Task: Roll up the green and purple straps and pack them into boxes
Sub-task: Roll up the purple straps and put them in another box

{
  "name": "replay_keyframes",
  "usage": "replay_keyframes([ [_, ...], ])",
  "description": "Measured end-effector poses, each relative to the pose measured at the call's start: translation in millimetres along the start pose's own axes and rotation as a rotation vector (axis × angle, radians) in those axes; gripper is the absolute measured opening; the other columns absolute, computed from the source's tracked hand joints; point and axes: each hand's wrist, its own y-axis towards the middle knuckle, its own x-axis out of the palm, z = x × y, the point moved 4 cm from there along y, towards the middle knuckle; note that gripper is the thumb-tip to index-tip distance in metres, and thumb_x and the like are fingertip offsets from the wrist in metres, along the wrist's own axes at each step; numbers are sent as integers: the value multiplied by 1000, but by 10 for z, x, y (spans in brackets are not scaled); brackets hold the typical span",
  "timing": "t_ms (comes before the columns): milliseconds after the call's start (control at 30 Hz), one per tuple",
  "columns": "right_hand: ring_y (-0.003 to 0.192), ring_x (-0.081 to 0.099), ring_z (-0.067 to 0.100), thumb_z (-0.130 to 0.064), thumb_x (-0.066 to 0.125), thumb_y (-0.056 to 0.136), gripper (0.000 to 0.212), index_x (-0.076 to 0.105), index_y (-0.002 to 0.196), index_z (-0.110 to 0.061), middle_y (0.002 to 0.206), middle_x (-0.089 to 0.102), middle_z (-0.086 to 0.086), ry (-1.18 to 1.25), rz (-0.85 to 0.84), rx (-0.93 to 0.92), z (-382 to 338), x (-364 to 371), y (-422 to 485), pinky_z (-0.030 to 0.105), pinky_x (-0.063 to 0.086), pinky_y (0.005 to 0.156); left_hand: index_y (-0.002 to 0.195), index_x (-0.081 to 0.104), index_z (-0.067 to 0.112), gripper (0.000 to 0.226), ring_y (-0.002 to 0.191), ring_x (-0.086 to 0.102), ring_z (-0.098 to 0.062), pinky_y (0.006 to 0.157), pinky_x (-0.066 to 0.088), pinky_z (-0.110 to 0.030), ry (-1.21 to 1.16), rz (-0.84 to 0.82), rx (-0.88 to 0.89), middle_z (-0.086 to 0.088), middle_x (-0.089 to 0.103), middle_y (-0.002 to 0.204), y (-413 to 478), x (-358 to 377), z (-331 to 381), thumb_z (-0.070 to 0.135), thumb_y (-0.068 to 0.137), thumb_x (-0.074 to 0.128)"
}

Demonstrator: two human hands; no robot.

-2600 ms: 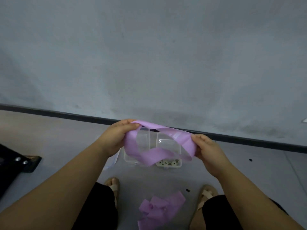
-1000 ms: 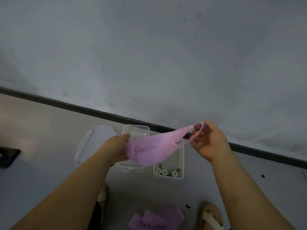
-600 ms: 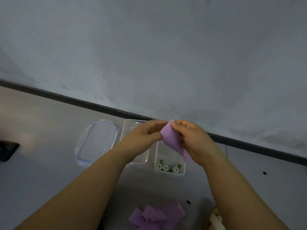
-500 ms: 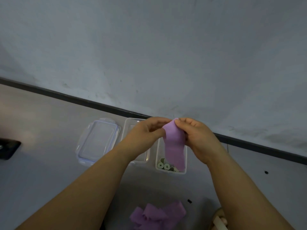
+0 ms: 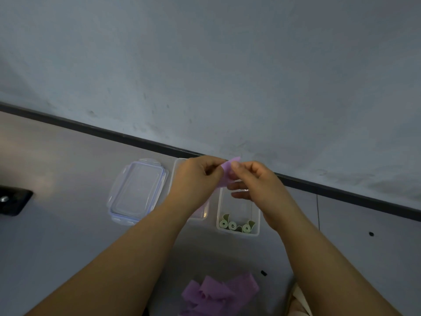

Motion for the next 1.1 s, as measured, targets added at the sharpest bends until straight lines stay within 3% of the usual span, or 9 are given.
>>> replay_keyframes([
  [100,85,66,10,-42,60,83,30,57,99,-16,97,66,0,39,33,-7,19,13,6,25,53,70,98,72,29,19,78,64,5,70,47,-5,-53,-138,6,18,68,79,-46,108,26,23,89,56],
  [233,88,65,19,-31,59,87,14,60,91,-17,92,68,4,-1,94,-8,3,-76,39,28,52,69,104,71,24,30,90,67,-6,84,54,-24,-195,-178,-100,7,72,96,-32,147,-46,9,89,49],
  [400,91,62,27,-32,56,87,19,62,83,-15,91,65,8,-201,41,-67,-53,-143,10,43,51,83,95,60,29,18,90,58,-2,75,49,-9,-144,-40,-94,9,62,98,26,42,-64,13,85,62],
  [467,89,61,26,-32,56,86,17,62,83,-16,90,65,8,-242,-48,-104,-93,-137,-25,40,50,82,113,55,31,32,105,53,1,89,43,-13,-144,-156,-91,14,57,115,36,75,-87,23,84,67],
  [533,84,61,22,-25,57,87,12,63,83,-16,85,65,5,-244,-96,-131,-113,-149,-40,37,50,81,113,61,25,30,105,59,-4,94,46,-23,-204,-260,-123,10,65,111,31,111,-88,24,84,66],
  [633,78,62,15,-18,58,87,8,63,81,-18,79,66,-2,-78,-50,-133,-116,-194,-5,33,52,78,94,70,15,11,81,66,-7,80,51,-21,-299,-204,-156,3,73,86,44,70,-76,18,84,65],
  [700,74,64,12,-19,61,84,3,64,83,-17,74,68,-5,102,-23,-113,-108,-219,18,31,55,76,91,70,14,9,78,66,-11,77,53,-25,-335,-156,-168,-1,73,83,65,39,-102,18,84,66],
  [800,76,66,11,-28,61,76,20,64,91,-15,77,70,-5,203,-68,-88,-92,-202,38,28,56,75,93,68,11,9,77,67,-13,74,56,-29,-435,-147,-200,-4,72,83,73,24,-111,16,86,63],
  [1100,67,64,4,-22,53,91,9,61,86,-20,75,67,-5,48,8,-166,-140,-158,54,20,54,63,91,66,14,6,72,69,-8,64,57,-22,-392,-143,-189,2,73,80,88,32,-101,16,85,64],
])
